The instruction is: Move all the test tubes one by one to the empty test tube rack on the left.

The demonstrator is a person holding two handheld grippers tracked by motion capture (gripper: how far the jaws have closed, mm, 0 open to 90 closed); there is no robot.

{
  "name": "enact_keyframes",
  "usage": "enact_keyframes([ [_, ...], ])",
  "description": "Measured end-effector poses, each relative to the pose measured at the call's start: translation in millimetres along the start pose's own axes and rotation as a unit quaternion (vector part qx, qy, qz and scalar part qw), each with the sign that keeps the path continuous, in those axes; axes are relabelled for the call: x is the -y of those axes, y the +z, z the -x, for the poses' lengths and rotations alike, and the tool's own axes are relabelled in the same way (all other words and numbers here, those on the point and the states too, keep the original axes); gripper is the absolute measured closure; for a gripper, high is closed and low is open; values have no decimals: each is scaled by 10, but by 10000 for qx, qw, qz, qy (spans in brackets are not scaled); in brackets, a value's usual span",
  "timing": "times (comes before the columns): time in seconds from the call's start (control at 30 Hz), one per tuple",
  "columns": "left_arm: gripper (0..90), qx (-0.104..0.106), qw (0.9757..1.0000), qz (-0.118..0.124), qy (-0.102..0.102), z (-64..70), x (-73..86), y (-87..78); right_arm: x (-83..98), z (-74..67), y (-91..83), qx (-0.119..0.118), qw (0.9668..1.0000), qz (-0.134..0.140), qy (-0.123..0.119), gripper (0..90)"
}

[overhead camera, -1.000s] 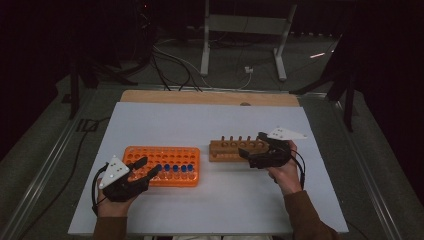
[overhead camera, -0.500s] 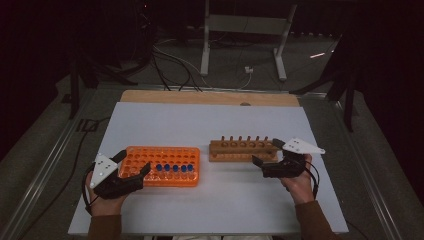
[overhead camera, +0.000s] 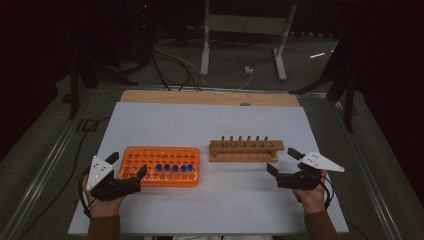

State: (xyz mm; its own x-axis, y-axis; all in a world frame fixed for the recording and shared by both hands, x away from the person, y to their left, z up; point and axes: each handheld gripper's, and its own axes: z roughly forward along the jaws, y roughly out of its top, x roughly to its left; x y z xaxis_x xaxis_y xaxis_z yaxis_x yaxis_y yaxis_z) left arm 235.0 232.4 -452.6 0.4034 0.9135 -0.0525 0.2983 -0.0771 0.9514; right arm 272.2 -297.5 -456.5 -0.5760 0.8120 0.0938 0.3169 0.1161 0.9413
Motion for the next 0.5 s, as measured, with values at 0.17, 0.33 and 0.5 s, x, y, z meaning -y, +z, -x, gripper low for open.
enact_keyframes([
  [0.17,9,-57,10000,20,22,12,24,19,88,48,-69,154,9997,73,151,0],
  [0.33,9,-39,10000,-29,60,23,38,44,132,63,-91,210,9995,60,217,0],
  [0.5,9,-61,10000,-38,48,19,46,43,147,52,-86,250,9995,12,176,0],
])
